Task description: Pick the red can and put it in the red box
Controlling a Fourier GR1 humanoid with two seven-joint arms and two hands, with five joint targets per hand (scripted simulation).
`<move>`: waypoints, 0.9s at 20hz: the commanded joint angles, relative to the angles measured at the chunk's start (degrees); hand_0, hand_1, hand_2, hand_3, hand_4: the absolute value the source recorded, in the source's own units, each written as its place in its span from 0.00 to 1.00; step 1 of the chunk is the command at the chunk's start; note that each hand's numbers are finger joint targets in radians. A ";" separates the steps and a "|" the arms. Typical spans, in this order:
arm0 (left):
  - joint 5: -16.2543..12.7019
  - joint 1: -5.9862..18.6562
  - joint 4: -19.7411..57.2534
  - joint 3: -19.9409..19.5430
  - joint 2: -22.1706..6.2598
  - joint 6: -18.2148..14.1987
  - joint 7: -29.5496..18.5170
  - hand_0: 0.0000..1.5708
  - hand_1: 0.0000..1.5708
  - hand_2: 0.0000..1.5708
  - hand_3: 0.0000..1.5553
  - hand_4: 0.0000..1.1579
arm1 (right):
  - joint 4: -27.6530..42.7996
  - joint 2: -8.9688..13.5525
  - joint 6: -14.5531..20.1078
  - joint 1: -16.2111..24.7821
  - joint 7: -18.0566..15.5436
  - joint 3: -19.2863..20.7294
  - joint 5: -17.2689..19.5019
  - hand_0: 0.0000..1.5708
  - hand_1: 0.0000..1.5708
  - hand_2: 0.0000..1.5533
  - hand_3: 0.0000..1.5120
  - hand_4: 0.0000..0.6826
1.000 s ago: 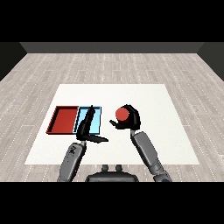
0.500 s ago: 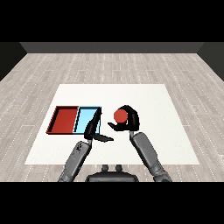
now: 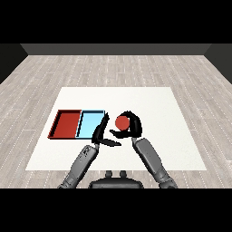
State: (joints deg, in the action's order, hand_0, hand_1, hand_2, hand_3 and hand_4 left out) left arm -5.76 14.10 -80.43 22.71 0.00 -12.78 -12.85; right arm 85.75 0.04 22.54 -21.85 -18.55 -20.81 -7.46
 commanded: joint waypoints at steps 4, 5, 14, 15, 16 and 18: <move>-6.65 6.22 8.84 5.20 0.00 -5.81 -3.71 0.00 0.00 0.00 0.00 0.00 | 0.36 -0.03 0.02 -0.55 0.78 -2.05 -0.27 0.94 0.94 0.92 0.92 0.97; -2.84 -0.37 1.39 -0.56 -0.38 2.92 -0.45 0.00 0.00 0.00 0.00 0.00 | 2.28 0.36 -1.98 -1.08 2.94 0.78 0.07 0.94 0.94 0.93 0.92 0.99; -8.42 5.64 3.81 8.15 0.00 -7.01 -0.71 0.00 0.00 0.00 0.00 0.00 | 3.05 -0.03 4.95 -1.94 1.94 -6.17 -5.51 0.95 0.95 0.93 0.93 0.94; -8.42 6.00 9.90 7.06 0.00 -3.45 -5.60 0.00 0.00 0.00 0.00 0.00 | 1.57 -0.03 3.93 -0.41 -1.72 -6.58 -4.94 0.96 0.96 0.94 0.93 0.96; -6.82 3.65 4.63 5.45 0.00 -2.87 -1.78 0.00 0.00 0.00 0.00 0.00 | 7.39 -0.03 5.33 2.14 1.89 -8.18 -2.74 0.96 0.96 0.94 0.94 0.97; -10.52 6.37 10.21 6.54 0.00 -4.31 -6.46 0.00 0.00 0.00 0.00 0.00 | 3.53 -0.03 6.93 -2.12 0.51 -9.23 -6.39 0.96 0.96 0.93 0.94 0.96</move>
State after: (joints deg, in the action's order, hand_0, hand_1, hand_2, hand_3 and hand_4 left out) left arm -13.85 18.42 -72.95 28.73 -0.01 -16.29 -17.84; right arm 88.53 0.03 26.57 -21.77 -19.12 -27.55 -12.21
